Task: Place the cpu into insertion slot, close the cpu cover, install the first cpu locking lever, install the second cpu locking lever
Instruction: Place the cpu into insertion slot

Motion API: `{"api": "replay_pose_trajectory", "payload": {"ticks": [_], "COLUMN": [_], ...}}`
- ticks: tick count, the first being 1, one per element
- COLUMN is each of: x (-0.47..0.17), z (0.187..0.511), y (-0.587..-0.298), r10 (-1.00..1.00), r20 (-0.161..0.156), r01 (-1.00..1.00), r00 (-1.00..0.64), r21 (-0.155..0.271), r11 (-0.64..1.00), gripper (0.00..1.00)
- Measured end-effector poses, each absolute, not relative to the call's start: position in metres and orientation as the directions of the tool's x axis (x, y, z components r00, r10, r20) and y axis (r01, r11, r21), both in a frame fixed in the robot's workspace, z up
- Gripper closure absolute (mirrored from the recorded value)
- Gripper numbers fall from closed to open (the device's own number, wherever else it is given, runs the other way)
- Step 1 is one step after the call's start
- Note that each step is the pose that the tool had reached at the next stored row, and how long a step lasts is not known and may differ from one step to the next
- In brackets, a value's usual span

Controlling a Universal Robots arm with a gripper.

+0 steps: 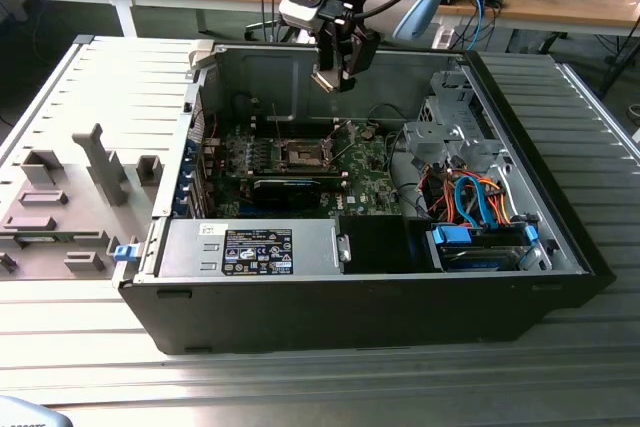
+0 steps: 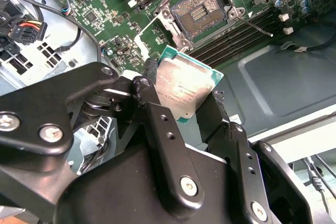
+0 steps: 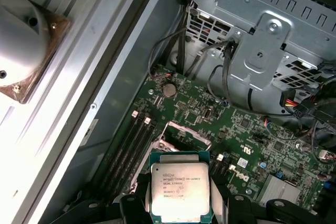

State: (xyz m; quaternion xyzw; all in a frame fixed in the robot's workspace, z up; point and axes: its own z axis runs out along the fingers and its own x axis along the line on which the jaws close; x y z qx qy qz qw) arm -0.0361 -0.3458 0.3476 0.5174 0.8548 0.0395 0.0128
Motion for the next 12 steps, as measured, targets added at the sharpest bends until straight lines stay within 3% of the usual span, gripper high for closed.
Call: {"api": "replay_pose_trajectory", "payload": {"ticks": [12], "x": [-0.0361], "z": [0.3473], "y": [-0.3458], "r10": [0.898], "r20": [0.019], "r01": [0.895], "r00": [-0.441], "r21": [0.081], "r11": [0.438], "gripper": [0.46]}}
